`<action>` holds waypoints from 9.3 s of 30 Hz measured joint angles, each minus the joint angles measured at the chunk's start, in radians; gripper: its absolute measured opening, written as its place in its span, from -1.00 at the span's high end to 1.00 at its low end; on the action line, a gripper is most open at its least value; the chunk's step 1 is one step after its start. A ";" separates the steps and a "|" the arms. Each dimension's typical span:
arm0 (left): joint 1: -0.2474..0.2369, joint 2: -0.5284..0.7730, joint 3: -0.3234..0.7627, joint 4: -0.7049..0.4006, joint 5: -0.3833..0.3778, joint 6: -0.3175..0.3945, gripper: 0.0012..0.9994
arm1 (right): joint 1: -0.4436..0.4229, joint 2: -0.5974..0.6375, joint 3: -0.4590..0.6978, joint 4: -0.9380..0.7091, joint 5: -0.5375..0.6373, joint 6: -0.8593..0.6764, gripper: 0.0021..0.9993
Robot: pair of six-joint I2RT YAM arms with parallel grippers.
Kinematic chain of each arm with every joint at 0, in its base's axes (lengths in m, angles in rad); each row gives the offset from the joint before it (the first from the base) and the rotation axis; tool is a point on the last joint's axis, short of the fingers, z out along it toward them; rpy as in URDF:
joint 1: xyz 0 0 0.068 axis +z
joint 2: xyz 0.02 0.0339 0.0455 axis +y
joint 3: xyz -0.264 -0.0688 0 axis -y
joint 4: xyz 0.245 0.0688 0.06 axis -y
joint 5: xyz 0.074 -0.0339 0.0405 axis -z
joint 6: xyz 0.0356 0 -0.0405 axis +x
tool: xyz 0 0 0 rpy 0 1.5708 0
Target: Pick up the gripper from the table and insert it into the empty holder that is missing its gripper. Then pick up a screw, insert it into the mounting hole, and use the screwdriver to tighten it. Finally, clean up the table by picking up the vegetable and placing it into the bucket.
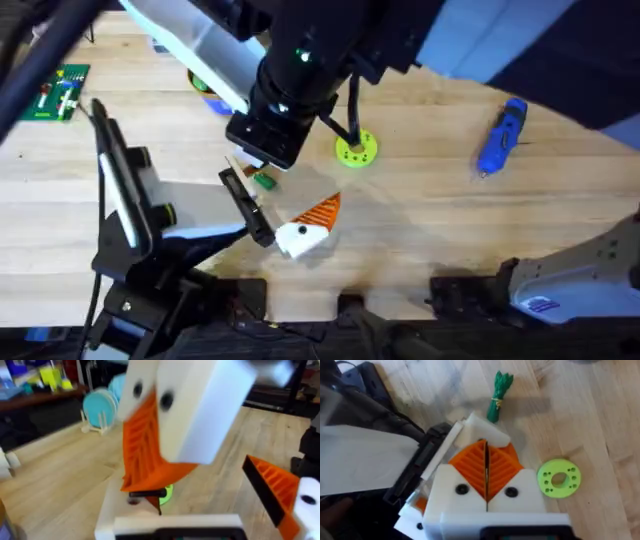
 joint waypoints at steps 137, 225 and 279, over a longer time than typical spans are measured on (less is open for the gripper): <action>0.000 -0.003 0.001 0.066 -1.350 0.228 -0.99 | -0.279 0.313 -0.252 0.501 0.051 0.231 -0.69; 0.000 -0.003 0.001 0.066 -1.352 0.228 -0.99 | -0.751 0.327 -0.122 -0.381 -0.478 0.227 0.99; 0.000 -0.003 0.001 0.065 -1.352 0.228 -0.99 | -0.714 0.449 -0.122 -0.332 -0.463 0.269 0.99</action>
